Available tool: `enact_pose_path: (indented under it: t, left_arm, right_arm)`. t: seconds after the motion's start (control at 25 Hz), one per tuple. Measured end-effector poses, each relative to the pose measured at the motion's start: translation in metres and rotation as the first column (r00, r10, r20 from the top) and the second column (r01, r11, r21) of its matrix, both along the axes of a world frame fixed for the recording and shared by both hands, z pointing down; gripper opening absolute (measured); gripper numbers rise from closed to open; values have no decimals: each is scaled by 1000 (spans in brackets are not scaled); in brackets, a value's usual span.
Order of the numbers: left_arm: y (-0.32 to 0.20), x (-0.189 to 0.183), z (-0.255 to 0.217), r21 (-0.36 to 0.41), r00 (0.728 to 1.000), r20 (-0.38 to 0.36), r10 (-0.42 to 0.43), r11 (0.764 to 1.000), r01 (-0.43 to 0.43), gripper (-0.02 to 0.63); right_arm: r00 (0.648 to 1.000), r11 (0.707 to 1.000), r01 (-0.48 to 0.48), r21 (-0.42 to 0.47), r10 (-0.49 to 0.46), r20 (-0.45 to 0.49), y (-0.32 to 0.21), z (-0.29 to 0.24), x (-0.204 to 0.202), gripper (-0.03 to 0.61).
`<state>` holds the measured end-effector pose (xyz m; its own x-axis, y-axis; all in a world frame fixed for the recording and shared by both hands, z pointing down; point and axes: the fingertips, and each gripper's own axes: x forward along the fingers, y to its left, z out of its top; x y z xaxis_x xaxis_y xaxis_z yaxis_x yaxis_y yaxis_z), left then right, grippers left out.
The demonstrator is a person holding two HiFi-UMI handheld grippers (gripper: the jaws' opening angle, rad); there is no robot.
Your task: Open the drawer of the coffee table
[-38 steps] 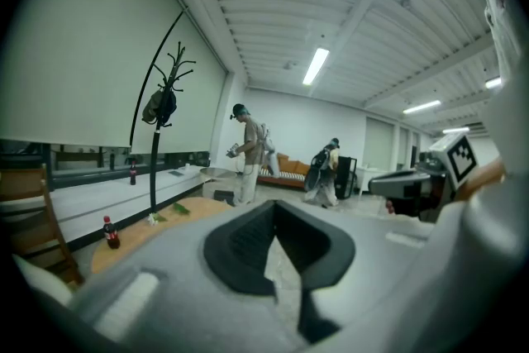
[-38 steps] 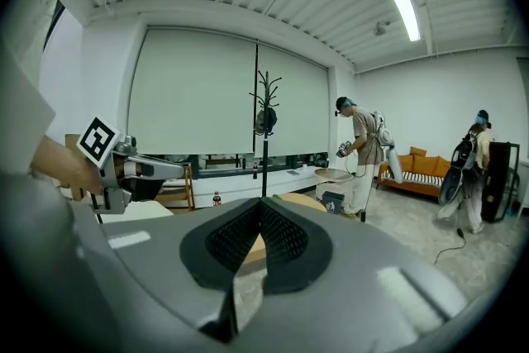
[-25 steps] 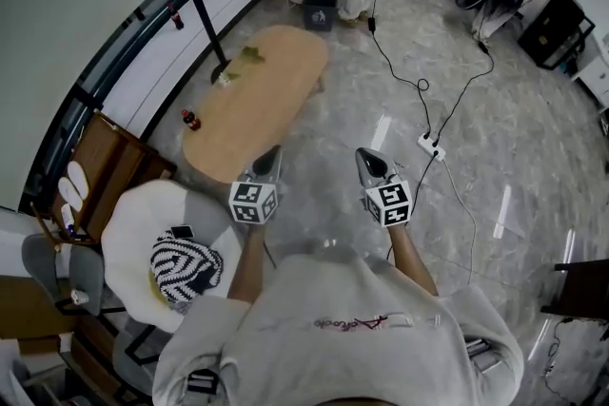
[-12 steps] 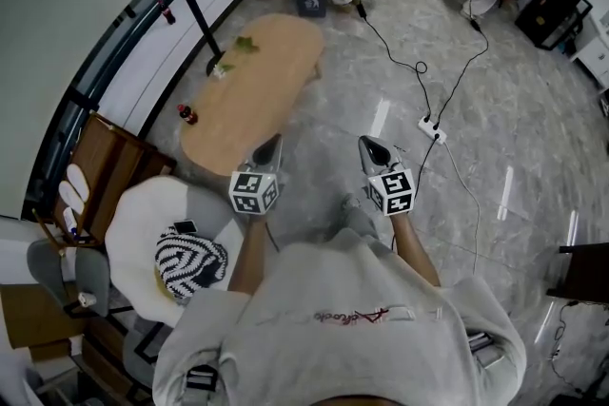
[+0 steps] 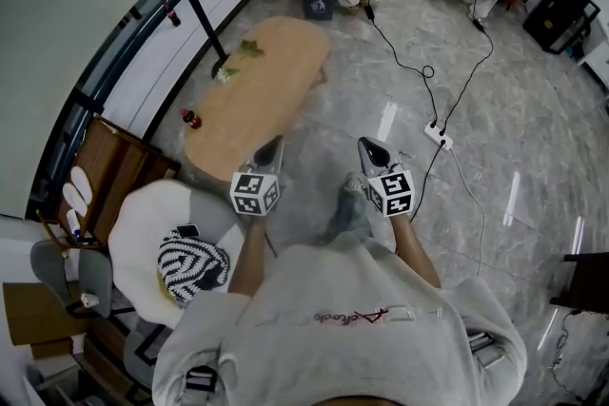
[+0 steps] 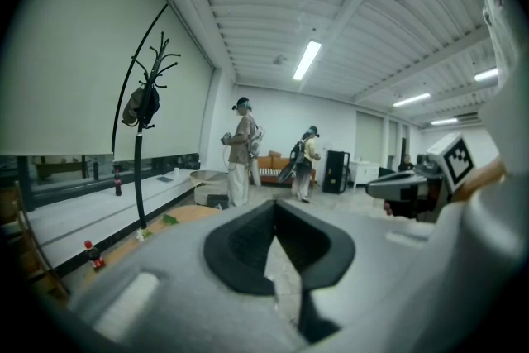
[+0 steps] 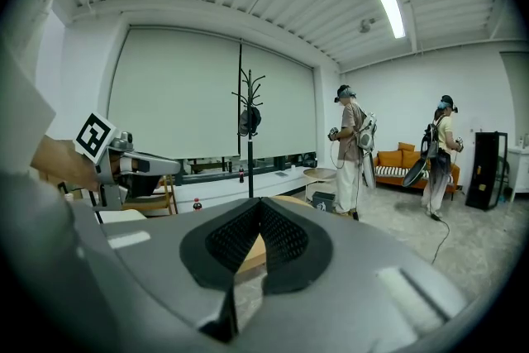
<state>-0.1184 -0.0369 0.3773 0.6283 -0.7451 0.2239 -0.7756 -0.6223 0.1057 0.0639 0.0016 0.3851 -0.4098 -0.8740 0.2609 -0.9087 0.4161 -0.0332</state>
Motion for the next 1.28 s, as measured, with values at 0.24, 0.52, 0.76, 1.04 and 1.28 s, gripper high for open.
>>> enact_pose_path:
  t: [0.24,0.52,0.76,1.04,1.28]
  left_arm:
    - [-42,19,3,1,1000,9,-1,1000,1,-2]
    - [-116,57,-5,12,1000,12,7,1000,-7,0]
    - [-180,94,-20,25,1000,16,-5,1000,5,-1]
    - [-244,123,-25,23,998,25,-53,998,52,-2]
    - [-303,152,-24,16,996,30,-78,997,78,0]
  right_arm:
    - [1000,1000,7,-3,-7,5,-43,3,18,5]
    - [1000,1000,11,10,-11,9,-118,-4,51,4]
    - [999,999,31,23,-32,13,-185,-17,83,5]
    - [997,997,73,28,-74,19,-258,-23,115,5]
    - [995,995,97,31,-98,22,-320,-22,144,4]
